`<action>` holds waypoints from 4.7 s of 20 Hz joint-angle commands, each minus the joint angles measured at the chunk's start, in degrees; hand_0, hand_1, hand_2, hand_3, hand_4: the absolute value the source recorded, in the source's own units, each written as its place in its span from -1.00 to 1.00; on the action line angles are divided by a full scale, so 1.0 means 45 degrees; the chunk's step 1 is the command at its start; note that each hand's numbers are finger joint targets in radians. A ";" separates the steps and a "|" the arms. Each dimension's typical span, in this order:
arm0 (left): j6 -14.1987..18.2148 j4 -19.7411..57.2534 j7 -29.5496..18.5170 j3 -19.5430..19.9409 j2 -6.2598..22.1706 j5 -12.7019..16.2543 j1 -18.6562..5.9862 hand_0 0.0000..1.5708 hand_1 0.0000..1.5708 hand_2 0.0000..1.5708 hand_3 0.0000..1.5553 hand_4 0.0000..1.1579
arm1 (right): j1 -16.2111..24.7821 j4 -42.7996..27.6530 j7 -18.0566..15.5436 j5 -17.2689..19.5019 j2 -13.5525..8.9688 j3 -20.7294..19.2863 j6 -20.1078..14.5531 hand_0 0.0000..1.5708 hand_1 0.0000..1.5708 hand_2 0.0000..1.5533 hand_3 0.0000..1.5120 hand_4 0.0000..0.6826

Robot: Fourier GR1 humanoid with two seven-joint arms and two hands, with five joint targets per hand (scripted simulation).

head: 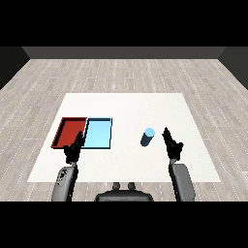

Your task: Pick the blue can and put it in the blue box

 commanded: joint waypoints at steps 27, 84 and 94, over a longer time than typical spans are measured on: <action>-0.0260 0.0301 -0.5646 0.0260 -0.0913 -0.0124 -0.0341 -1.00 -1.00 -1.00 -1.00 -1.00 | -0.0319 0.0450 -0.3853 -0.1332 0.0418 -0.0304 0.2400 -1.00 -1.00 -1.00 -1.00 -1.00; -0.0080 -0.0388 -0.5186 0.0434 -0.0787 -0.0108 -0.0297 -1.00 -1.00 -1.00 -1.00 -1.00 | -0.6498 1.1093 -0.5922 -0.2081 0.1296 -0.1605 0.0614 -1.00 -1.00 -1.00 -1.00 -1.00; -0.0201 0.0045 -0.5037 0.0769 -0.0606 0.0154 -0.0936 -1.00 -1.00 -1.00 -1.00 -1.00 | -0.7451 1.2627 -0.5861 -0.1715 0.0905 -0.2250 -0.1257 0.87 0.87 0.89 0.91 0.57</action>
